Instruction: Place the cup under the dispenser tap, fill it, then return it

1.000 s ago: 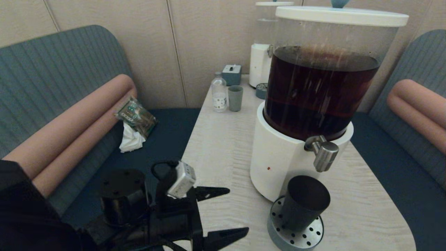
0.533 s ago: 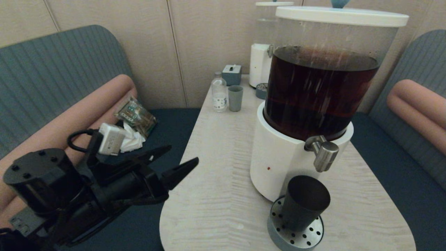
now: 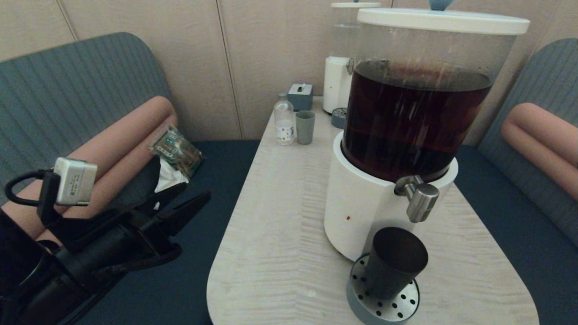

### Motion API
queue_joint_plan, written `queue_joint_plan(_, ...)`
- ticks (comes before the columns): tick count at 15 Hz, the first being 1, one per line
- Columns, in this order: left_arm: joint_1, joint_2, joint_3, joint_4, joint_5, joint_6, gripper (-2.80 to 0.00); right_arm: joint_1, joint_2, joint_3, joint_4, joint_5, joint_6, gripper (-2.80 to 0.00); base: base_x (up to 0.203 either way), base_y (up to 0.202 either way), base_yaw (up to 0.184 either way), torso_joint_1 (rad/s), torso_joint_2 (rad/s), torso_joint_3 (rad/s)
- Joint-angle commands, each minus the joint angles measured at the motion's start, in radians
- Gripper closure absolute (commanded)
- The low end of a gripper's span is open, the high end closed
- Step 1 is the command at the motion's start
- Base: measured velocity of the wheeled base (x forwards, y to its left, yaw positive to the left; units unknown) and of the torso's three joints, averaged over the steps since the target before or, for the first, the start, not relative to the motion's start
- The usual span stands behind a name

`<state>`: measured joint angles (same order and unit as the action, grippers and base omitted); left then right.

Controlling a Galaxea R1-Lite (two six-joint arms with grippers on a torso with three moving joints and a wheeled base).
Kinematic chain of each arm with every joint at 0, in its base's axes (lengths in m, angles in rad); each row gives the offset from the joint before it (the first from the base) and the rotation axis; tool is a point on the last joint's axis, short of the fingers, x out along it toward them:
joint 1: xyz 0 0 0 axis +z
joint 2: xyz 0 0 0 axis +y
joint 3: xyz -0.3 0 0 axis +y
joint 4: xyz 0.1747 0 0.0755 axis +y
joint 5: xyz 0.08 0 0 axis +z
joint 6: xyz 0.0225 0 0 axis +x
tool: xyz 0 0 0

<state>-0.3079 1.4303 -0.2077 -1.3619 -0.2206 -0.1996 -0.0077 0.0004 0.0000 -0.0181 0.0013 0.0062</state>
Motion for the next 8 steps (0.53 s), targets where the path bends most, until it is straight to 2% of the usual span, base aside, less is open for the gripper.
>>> queue_joint_plan(1, 0.019, -0.055, 0.004, -0.007, -0.002, -0.004, 0.0, 0.0, -0.002, 0.006, 0.0, 0.0, 0.0, 0.0, 0.0, 0.0, 0.0, 0.0, 0.0, 0.0)
queue_joint_plan(5, 0.087, -0.217, 0.006, 0.037, -0.003, 0.0, 0.0, 0.0, -0.002, 0.006, 0.0, 0.0, 0.0, 0.0, 0.0, 0.0, 0.0, 0.0, 0.0, 0.0)
queue_joint_plan(8, 0.173, -0.375, 0.025, 0.065, -0.007, -0.001, 0.0, 0.0, -0.003, 0.006, 0.0, 0.0, 0.0, 0.0, 0.0, 0.0, 0.0, 0.0, 0.0, 0.0)
